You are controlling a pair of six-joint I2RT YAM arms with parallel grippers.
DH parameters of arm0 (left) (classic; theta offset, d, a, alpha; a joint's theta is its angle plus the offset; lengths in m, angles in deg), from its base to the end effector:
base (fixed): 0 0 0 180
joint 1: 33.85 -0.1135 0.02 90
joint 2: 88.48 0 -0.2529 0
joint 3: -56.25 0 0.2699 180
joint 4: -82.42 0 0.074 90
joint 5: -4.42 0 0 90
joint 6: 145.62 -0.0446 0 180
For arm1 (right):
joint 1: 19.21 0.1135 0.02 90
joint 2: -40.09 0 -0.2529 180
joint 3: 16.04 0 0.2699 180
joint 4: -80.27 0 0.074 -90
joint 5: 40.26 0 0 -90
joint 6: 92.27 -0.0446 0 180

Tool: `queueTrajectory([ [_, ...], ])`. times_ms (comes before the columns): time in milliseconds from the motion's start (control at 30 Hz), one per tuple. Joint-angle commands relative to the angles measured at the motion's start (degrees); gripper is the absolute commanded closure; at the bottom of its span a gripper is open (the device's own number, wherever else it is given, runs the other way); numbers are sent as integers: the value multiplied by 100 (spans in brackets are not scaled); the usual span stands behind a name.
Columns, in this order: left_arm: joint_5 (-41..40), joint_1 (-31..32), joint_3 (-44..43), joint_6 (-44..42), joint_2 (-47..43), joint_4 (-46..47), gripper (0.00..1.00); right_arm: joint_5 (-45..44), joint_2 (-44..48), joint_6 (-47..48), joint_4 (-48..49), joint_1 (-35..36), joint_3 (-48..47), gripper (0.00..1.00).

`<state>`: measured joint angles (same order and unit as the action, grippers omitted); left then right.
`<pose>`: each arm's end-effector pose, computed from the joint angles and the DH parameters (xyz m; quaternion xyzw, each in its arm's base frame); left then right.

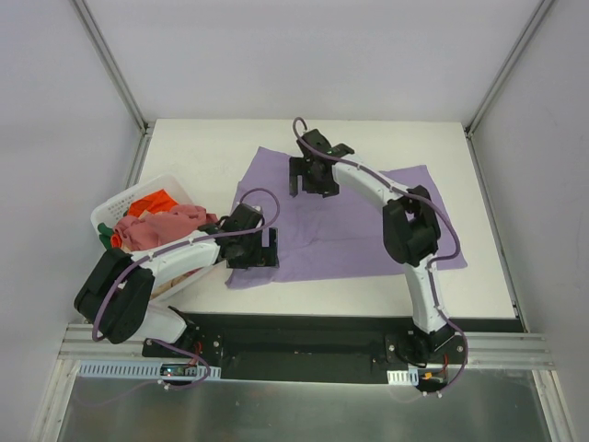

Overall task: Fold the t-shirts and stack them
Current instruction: Fold the flattened tshirt in 1/3 of the way, then grap the side of the flattened tshirt furthest away from the robot with both arms

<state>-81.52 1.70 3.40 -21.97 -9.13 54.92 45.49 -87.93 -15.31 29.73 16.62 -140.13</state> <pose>0.2296 -0.1680 0.1458 0.0267 0.9501 -0.2031 0.2351 0.4186 0.2981 0.1978 -0.1769 0.9351 0.0940 0.2922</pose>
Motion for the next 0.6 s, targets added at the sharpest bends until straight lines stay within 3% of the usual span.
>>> queueTrajectory([
  [0, 306, 5, -279, -69, -183, -178, 1, -910, 1479, 179, -265, -252, 732, 4],
  [133, 385, 75, -665, -122, -254, -178, 1, -876, 2780, 21, 200, -805, 2462, 4],
  [333, 368, 84, -1403, -429, 27, -240, 1, -25, 4364, -120, 964, -2017, 5065, 4],
  [433, 342, 75, -1825, -526, 544, -231, 1, 958, 4453, -138, 1465, -2702, 5770, 4],
  [567, 263, 75, -2449, -622, 1449, -239, 1, 1725, 4041, -111, 1959, -3178, 6000, 4],
])
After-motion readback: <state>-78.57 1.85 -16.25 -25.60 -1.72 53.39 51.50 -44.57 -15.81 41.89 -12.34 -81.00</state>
